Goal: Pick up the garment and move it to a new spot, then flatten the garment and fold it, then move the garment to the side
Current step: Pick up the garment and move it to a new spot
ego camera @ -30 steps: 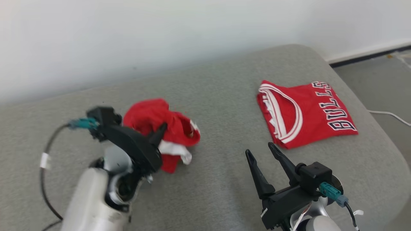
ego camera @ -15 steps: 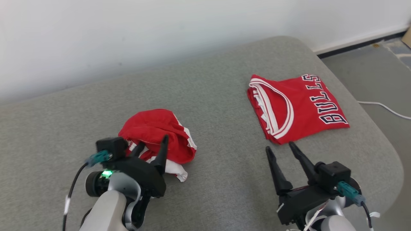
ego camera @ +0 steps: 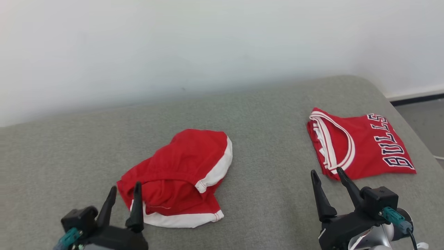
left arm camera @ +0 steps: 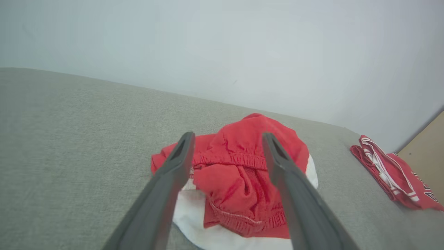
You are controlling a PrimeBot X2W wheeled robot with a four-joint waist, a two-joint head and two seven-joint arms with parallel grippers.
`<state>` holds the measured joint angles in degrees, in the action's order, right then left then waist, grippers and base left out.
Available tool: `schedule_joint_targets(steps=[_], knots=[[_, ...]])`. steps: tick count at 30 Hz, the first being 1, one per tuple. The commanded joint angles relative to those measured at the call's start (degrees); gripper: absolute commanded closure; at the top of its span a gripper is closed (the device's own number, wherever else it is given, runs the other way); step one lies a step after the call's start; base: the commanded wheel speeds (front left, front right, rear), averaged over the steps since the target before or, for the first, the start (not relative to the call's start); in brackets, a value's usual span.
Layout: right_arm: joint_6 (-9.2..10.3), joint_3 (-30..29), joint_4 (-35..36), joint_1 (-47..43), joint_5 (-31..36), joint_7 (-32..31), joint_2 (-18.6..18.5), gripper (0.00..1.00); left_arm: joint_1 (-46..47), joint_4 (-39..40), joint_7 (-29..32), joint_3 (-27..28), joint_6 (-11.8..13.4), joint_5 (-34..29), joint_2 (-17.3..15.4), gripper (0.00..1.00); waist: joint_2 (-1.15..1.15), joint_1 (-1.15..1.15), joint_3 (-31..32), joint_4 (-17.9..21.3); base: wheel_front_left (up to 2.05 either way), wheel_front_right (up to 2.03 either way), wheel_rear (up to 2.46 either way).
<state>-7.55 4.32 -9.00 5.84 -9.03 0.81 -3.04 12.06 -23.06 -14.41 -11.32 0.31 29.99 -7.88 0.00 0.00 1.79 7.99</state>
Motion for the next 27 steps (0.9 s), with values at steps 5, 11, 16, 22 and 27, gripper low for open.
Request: schedule_joint_targets(steps=[5,11,16,22,27], knots=[[0.15,-0.7,0.0,-1.7,0.3,0.3,-0.1,0.00,-5.9,4.5,-0.7,1.7,2.3,-2.4,-1.8,0.00,0.00,0.00,3.2,-3.6,0.00,0.00,0.00],[0.15,-0.9,-0.9,-2.7,-0.1,1.7,0.0,0.00,-10.6,11.9,-0.8,4.5,4.2,-5.7,-2.4,0.00,0.00,0.00,3.4,-3.7,0.00,0.00,0.00],[0.15,-0.2,-2.5,-2.8,0.4,2.4,0.0,0.00,-13.7,16.1,-0.7,7.4,5.7,-8.4,-1.7,0.00,0.00,0.00,3.5,-3.4,0.00,0.00,0.00],[0.15,0.2,-4.4,-3.2,0.7,3.3,0.1,0.00,-15.7,17.8,-0.7,8.9,5.4,-9.9,-1.1,0.00,0.00,0.00,3.7,-3.4,0.00,0.00,0.00],[0.15,0.3,-5.9,-3.6,0.8,4.1,0.1,0.00,-17.4,18.0,-0.7,9.8,4.8,-10.9,-0.6,0.00,0.00,0.00,4.0,-3.8,0.00,0.00,0.00]])
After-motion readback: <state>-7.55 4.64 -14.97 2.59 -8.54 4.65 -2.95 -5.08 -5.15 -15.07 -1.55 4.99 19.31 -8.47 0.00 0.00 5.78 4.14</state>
